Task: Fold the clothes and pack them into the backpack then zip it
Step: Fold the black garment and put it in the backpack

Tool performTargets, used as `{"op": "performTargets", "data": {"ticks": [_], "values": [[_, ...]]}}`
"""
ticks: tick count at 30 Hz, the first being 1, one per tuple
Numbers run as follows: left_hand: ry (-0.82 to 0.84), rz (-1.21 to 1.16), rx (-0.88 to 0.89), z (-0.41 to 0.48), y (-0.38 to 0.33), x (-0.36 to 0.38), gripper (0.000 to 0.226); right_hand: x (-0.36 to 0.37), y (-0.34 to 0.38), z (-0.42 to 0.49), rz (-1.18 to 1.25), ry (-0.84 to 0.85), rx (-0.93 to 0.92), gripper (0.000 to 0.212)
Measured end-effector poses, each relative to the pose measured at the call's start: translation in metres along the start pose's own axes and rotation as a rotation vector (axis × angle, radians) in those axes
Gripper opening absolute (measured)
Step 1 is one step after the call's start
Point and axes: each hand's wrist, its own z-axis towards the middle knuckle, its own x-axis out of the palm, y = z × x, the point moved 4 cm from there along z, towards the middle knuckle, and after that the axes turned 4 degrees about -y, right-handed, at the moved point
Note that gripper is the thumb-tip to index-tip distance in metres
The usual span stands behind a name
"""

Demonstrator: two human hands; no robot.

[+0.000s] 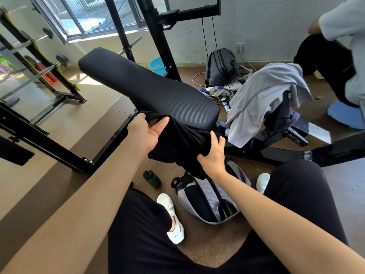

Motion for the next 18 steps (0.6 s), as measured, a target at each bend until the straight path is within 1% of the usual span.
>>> {"op": "performTargets", "data": {"ticks": [2,5,7,10,13,15,17,18], "values": [[-0.06,0.188,0.088,0.01,-0.009,-0.011,0.034,-0.008,-0.004,0.007,0.033,0.078,-0.012,0.091],[-0.191,0.538,0.294,0.025,-0.024,-0.034,0.017,-0.029,-0.005,0.018,0.023,0.155,-0.028,0.083],[-0.262,0.804,0.417,0.036,-0.029,-0.053,0.017,-0.042,-0.002,0.022,-0.034,0.179,-0.082,0.076],[-0.303,1.114,0.539,0.054,-0.025,-0.078,0.023,-0.053,0.006,0.023,-0.132,0.246,-0.236,0.063],[-0.286,1.434,0.64,0.071,-0.014,-0.099,0.019,-0.059,0.014,0.021,-0.251,0.277,-0.413,0.055],[-0.225,1.587,0.669,0.075,-0.006,-0.107,0.025,-0.064,0.016,0.019,-0.298,0.244,-0.468,0.053],[-0.115,1.564,0.57,0.076,0.005,-0.112,0.034,-0.067,0.018,0.016,-0.345,0.177,-0.485,0.054],[-0.077,1.486,0.47,0.076,0.011,-0.114,0.038,-0.069,0.017,0.015,-0.363,0.134,-0.468,0.054]]}}
